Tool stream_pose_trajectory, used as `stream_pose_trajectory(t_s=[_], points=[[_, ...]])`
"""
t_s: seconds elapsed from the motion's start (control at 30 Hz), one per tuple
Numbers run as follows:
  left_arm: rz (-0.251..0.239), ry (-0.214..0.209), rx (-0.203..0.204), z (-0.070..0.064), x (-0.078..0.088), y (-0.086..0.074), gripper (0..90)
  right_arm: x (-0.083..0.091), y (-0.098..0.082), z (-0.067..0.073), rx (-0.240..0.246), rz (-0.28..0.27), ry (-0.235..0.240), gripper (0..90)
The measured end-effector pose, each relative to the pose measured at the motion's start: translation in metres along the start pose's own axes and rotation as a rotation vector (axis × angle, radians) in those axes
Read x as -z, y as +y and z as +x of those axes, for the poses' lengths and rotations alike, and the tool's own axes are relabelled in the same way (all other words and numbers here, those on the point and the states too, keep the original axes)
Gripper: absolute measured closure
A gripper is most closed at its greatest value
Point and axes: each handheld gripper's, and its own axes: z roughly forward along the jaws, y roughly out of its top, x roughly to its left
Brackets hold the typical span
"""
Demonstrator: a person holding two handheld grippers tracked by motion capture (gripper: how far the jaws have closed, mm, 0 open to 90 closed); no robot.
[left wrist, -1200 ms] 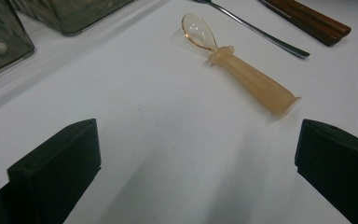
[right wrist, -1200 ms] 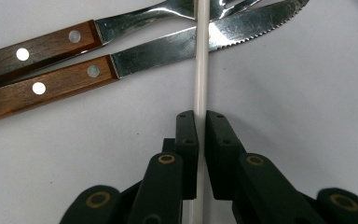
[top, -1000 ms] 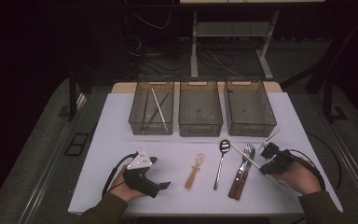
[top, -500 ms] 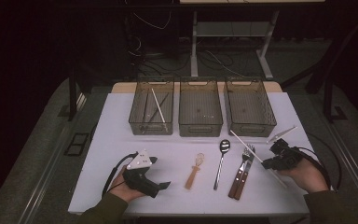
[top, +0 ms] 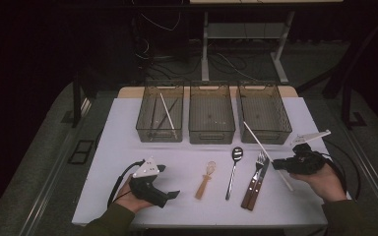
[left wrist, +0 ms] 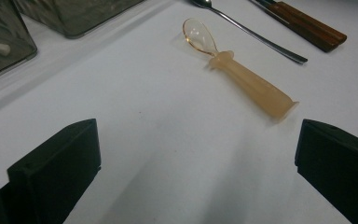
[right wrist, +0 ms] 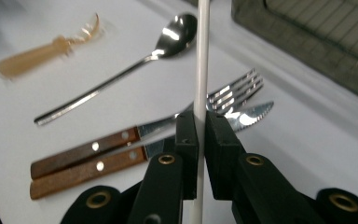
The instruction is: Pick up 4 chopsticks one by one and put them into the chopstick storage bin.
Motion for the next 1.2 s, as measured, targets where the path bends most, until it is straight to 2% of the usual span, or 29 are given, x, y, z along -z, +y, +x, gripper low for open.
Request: stream_pose_trajectory(t_s=[0.27,0.6,0.97,1.2], points=[[-0.023,0.005,0.028,0.003,0.002,-0.001,0.0,0.000,0.005,0.006,0.004,-0.111,0.032,84.4],[-0.025,0.000,0.016,0.003,0.002,-0.001,0.0,-0.005,0.015,0.014,0.030,-0.198,0.072,84.4],[-0.022,0.004,0.014,0.003,0.001,-0.001,0.0,-0.015,0.031,0.024,0.034,-0.248,0.100,84.4],[-0.021,0.006,0.015,0.002,0.001,-0.001,0.0,-0.020,0.044,0.030,0.017,-0.275,0.111,84.4]])
